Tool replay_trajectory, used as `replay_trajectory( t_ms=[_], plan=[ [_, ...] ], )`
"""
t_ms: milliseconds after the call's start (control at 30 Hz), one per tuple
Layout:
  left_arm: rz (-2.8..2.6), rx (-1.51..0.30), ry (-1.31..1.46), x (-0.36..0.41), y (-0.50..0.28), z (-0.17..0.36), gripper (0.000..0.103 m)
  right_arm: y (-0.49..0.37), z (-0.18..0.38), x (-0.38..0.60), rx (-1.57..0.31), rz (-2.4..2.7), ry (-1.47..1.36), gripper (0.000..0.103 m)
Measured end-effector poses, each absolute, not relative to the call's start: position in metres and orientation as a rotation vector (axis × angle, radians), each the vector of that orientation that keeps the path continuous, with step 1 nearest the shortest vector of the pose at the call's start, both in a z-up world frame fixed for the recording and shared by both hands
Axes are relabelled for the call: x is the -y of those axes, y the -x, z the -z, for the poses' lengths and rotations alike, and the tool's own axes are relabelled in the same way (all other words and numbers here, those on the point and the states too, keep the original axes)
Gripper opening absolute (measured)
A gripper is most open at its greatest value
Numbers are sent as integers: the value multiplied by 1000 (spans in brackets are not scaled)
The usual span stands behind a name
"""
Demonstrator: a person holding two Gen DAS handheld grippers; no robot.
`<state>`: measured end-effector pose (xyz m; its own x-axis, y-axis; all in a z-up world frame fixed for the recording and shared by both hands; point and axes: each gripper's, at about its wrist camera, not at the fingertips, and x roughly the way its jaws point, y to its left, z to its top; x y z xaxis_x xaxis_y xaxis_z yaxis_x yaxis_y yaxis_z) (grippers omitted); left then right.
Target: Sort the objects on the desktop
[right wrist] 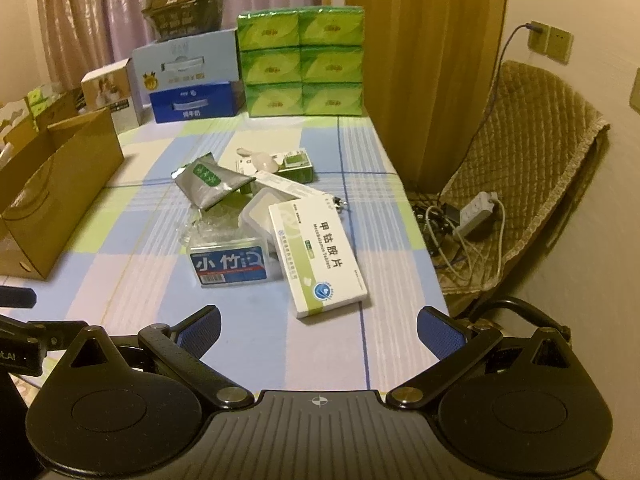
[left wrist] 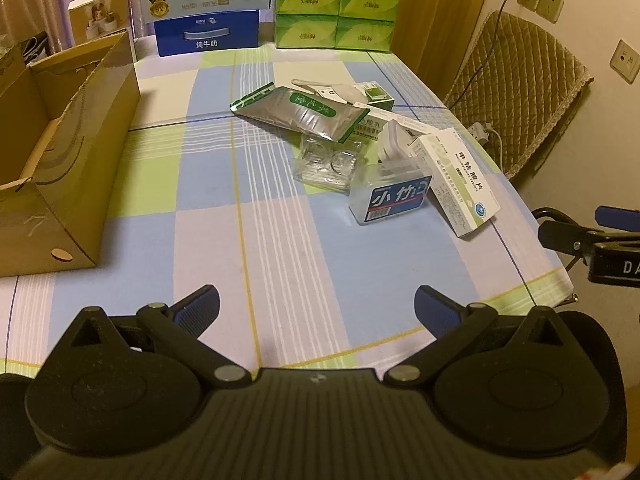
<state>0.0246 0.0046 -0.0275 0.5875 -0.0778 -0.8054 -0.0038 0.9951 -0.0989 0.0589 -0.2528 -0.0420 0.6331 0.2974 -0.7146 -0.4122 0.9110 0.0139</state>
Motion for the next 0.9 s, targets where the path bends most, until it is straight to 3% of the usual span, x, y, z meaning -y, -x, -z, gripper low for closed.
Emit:
replay_trajectory(
  t_ms=[900],
  plan=[
    [161, -921, -6, -12, -74, 49, 101, -114, 80, 229, -861, -497, 284, 101]
  ],
)
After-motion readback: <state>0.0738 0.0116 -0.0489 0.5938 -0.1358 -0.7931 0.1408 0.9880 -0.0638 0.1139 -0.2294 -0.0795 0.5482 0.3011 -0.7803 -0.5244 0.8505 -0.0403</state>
